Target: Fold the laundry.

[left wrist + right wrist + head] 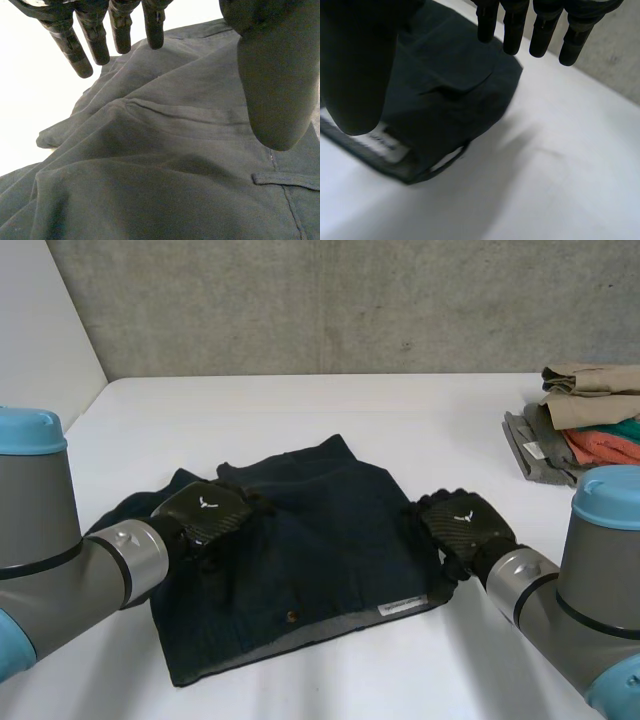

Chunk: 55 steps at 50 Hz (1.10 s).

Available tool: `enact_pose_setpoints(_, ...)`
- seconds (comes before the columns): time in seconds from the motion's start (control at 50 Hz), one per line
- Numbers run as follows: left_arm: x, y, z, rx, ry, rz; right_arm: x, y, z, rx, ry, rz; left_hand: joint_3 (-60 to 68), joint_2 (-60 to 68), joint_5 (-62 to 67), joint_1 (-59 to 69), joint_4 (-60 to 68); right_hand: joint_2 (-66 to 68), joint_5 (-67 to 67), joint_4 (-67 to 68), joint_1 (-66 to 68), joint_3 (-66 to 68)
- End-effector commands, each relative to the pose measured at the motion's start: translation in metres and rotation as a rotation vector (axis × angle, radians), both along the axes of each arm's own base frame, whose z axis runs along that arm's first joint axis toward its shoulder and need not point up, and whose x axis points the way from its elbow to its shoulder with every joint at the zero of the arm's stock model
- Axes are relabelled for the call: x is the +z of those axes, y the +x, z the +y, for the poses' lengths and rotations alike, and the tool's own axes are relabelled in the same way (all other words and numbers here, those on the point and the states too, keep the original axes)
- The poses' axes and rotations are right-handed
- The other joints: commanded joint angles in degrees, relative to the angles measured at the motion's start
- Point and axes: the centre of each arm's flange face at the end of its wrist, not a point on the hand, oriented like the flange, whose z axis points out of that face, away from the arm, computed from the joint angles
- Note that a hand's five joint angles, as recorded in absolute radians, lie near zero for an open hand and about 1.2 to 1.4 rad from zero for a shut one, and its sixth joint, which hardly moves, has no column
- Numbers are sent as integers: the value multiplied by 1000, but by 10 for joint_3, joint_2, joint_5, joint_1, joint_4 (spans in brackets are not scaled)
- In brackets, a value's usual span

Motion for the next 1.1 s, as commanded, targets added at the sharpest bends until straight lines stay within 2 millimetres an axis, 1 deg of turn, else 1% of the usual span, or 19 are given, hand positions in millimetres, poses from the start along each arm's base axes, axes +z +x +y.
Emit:
enact_pose_setpoints(0.02,8,-2,0,-8,-27,17,-19,-3,13,-37,116,-40,-25,-21,-32,-24,-18,71,68,74,76,72)
enact_pose_setpoints(0.18,11,-2,0,-9,-39,22,-36,5,-5,-46,-3,-69,-25,-21,-32,-24,-18,228,224,231,232,228)
enact_pose_setpoints(0.24,11,-2,0,-6,-38,23,-39,7,-17,-62,-55,-55,-25,-21,-32,-24,-18,401,397,403,405,401)
enact_pose_setpoints(0.26,12,-1,0,-4,-39,23,-40,7,-21,-70,-71,-45,-25,-21,-32,-24,-18,569,566,572,574,570)
enact_pose_setpoints(0.28,12,-1,-1,-3,-42,24,-41,6,-26,-83,-96,-24,-25,-21,-32,-24,-18,643,640,646,647,643)
enact_pose_setpoints(0.4,15,0,-3,4,-55,29,-28,6,-67,-134,-314,40,-25,-21,-32,-24,-18,644,640,647,648,644)
enact_pose_setpoints(0.54,17,1,-6,11,-67,32,4,17,-160,-188,-677,18,-25,-21,-32,-24,-18,644,640,647,648,644)
enact_pose_setpoints(0.6,17,3,-9,22,-78,32,13,19,-189,-208,-760,-19,-25,-21,-32,-24,-18,644,640,647,648,644)
enact_pose_setpoints(0.62,18,4,-11,28,-84,35,13,21,-207,-220,-796,-38,-25,-21,-32,-24,-18,644,640,647,648,644)
enact_pose_setpoints(0.72,17,4,-15,42,-103,37,-1,24,-248,-237,-830,-98,-25,-21,-32,-24,-18,644,640,647,648,644)
enact_pose_setpoints(0.74,18,4,-16,45,-108,36,-4,25,-253,-239,-828,-105,-25,-21,-32,-24,-18,610,607,613,614,611)
enact_pose_setpoints(0.76,17,4,-16,52,-111,33,-12,25,-261,-242,-810,-103,-25,-21,-32,-24,-18,219,215,221,223,219)
enact_pose_setpoints(0.78,17,4,-17,54,-115,32,-18,25,-263,-242,-792,-95,-25,-21,-32,-24,-18,33,30,36,37,34)
enact_pose_setpoints(0.8,17,4,-17,58,-114,30,-22,26,-265,-242,-772,-85,-25,-21,-32,-24,-18,-56,-60,-53,-52,-56)
enact_pose_setpoints(0.88,15,6,-18,81,-117,16,-17,16,-273,-287,-697,-58,-25,-21,-32,-24,-18,-56,-60,-53,-52,-56)
enact_pose_setpoints(0.96,17,7,-20,98,-136,9,17,4,-264,-359,-602,-62,-25,-21,-32,-24,-18,-56,-60,-53,-52,-56)
enact_pose_setpoints(0.98,17,7,-21,105,-144,9,35,0,-255,-383,-567,-60,-25,-21,-32,-24,-18,-56,-60,-53,-52,-56)
enact_pose_setpoints(1.08,18,8,-22,131,-159,-1,75,-17,-219,-440,-447,-11,-25,-21,-32,-24,-18,-56,-60,-53,-52,-56)
enact_pose_setpoints(1.1,17,8,-22,142,-161,-10,86,-21,-204,-443,-408,6,-25,-21,-32,-24,-18,-56,-60,-53,-52,-56)
